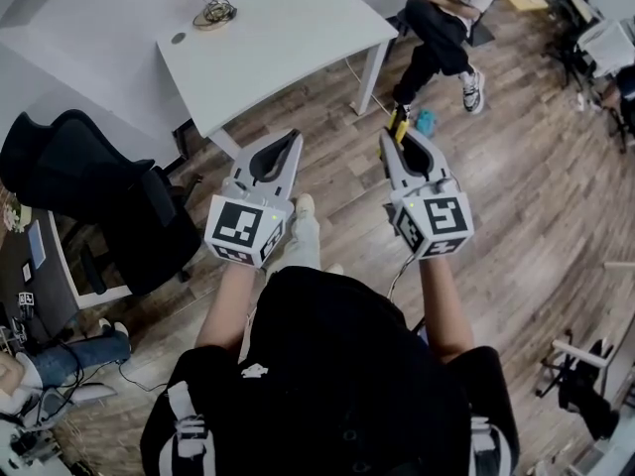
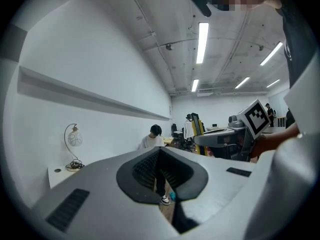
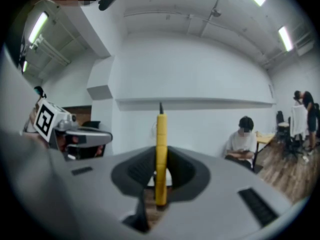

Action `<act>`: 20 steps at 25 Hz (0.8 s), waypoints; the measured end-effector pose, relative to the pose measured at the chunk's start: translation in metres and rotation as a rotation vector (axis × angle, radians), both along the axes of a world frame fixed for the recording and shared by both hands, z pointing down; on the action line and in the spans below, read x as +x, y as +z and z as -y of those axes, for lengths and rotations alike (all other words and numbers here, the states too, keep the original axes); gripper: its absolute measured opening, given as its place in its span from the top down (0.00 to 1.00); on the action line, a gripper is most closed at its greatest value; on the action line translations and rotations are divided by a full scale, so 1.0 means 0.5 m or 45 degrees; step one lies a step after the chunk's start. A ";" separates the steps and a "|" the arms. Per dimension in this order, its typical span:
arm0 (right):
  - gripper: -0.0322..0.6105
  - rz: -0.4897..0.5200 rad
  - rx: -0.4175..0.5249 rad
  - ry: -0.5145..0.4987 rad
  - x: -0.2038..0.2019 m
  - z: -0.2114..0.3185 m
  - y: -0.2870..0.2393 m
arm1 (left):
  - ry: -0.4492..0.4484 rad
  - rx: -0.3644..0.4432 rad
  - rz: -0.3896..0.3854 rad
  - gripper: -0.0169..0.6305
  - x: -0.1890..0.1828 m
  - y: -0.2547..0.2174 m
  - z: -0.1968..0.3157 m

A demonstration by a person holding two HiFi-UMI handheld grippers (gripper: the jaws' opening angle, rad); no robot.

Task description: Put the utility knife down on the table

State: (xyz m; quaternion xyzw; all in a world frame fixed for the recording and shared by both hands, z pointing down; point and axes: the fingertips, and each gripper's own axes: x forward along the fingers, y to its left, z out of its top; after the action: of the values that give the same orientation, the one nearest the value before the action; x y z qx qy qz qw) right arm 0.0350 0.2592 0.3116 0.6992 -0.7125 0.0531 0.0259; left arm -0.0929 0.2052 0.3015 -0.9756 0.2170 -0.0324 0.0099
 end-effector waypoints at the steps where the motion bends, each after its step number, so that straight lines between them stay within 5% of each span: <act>1: 0.83 0.001 -0.001 0.000 0.007 0.012 0.000 | 0.001 -0.002 0.000 0.95 0.008 0.000 0.013; 20: 0.83 0.010 -0.059 0.030 0.099 0.291 0.003 | 0.039 -0.041 0.005 0.95 0.108 -0.007 0.303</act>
State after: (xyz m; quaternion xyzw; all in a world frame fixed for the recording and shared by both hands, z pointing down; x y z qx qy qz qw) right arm 0.0846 0.1137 0.3131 0.7066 -0.7028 0.0727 0.0386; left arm -0.0387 0.0540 0.2979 -0.9788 0.2013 -0.0376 -0.0049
